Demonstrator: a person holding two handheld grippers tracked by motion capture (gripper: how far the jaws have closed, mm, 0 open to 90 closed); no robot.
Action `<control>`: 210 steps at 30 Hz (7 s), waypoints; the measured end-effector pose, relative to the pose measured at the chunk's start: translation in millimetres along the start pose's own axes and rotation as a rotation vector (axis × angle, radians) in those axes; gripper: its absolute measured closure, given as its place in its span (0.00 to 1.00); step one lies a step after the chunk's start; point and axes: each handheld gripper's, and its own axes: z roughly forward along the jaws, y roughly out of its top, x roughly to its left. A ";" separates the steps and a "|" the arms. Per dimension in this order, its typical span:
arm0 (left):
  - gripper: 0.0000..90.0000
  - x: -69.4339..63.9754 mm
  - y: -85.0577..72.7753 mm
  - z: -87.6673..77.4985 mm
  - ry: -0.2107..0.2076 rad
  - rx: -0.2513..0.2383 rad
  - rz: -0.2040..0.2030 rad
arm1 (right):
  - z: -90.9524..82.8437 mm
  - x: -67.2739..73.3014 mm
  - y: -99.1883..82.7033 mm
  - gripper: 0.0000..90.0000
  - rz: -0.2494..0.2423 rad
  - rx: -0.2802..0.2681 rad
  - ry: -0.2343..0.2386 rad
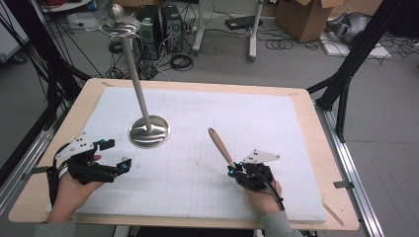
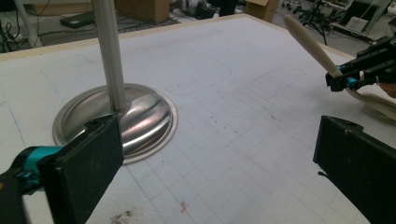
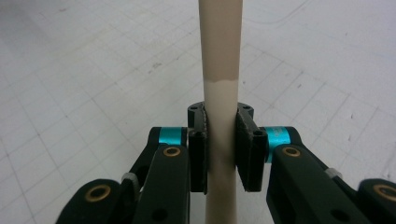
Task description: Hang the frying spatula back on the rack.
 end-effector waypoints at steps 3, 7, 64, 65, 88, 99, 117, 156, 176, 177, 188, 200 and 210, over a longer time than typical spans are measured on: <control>0.02 0.7 0.1 -1.3 0.004 -0.002 0.000 | -2.5 0.4 3.2 0.86 0.003 -0.017 0.021; 0.02 0.9 -0.4 -1.8 0.006 -0.001 -0.004 | -4.4 1.2 7.0 0.86 -0.008 -0.028 0.030; 0.03 0.8 -4.5 -17.6 0.037 -0.021 -0.017 | -22.8 9.6 73.3 0.86 -0.060 -0.166 0.118; 0.03 0.8 -4.7 -18.0 0.037 -0.021 -0.017 | -23.0 9.7 74.0 0.86 -0.060 -0.168 0.120; 0.03 1.2 -8.4 -29.2 0.059 -0.028 -0.026 | -24.3 18.0 104.8 0.86 -0.104 -0.206 0.147; 0.03 2.9 -8.5 -35.2 0.063 -0.040 -0.030 | -23.1 18.5 125.6 0.86 -0.115 -0.203 0.167; 0.03 2.6 -7.6 -42.1 0.067 -0.060 -0.036 | -23.8 29.9 165.6 0.86 -0.163 -0.184 0.194; 0.03 -3.8 -6.1 -65.8 0.071 -0.123 -0.051 | 8.5 39.4 223.0 0.86 -0.204 -0.159 0.252; 0.03 -3.8 -12.2 -77.0 0.092 -0.133 -0.065 | 28.2 47.8 254.4 0.86 -0.232 -0.115 0.289; 0.03 -3.7 -12.5 -77.5 0.091 -0.133 -0.065 | 29.2 48.7 255.7 0.86 -0.231 -0.112 0.292; 0.03 -5.9 -15.9 -80.7 0.102 -0.122 -0.061 | 38.9 54.1 267.6 0.86 -0.248 -0.094 0.296; 0.03 -8.5 -18.3 -83.1 0.115 -0.119 -0.065 | 49.1 58.7 278.2 0.86 -0.242 -0.078 0.292; 0.03 -9.9 -18.1 -83.4 0.112 -0.119 -0.058 | 55.5 64.8 286.1 0.86 -0.245 -0.057 0.287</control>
